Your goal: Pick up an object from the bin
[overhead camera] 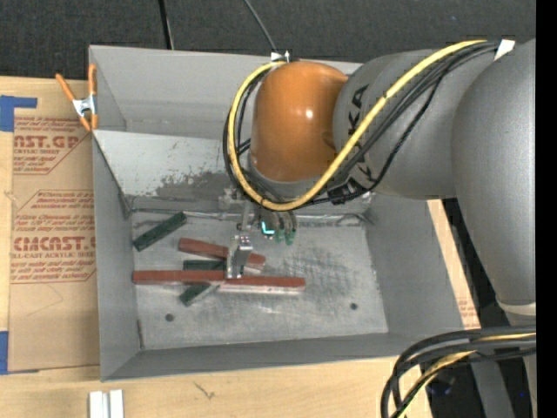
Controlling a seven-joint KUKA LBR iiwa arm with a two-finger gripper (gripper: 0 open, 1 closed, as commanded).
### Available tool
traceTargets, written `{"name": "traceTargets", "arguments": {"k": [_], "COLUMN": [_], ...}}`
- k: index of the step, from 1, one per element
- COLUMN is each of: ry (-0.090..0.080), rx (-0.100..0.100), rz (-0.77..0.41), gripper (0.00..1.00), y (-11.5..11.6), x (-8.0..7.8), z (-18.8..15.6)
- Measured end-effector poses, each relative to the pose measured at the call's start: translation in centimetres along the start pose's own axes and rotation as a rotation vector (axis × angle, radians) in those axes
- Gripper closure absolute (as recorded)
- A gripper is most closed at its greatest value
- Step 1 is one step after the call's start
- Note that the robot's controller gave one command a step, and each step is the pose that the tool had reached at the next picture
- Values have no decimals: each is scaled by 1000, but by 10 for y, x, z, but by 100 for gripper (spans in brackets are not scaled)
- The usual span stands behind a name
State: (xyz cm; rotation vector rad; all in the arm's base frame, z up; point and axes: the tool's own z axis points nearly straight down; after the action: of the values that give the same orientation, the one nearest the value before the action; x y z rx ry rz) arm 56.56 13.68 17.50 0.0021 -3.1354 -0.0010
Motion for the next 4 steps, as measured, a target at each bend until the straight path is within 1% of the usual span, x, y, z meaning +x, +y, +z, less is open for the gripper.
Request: {"name": "traceTargets", "arguments": {"k": [1, 2, 3, 4], "ry": [-7, -5, -5, -8], "rx": [-1, -1, -1, 1], "rz": [1, -37, -37, -81], "gripper": [0, 100, 100, 100], "y": [-1, -8, -8, -21], "x": [-2, -20, -20, -18], "z": [-4, 100, 100, -60]}}
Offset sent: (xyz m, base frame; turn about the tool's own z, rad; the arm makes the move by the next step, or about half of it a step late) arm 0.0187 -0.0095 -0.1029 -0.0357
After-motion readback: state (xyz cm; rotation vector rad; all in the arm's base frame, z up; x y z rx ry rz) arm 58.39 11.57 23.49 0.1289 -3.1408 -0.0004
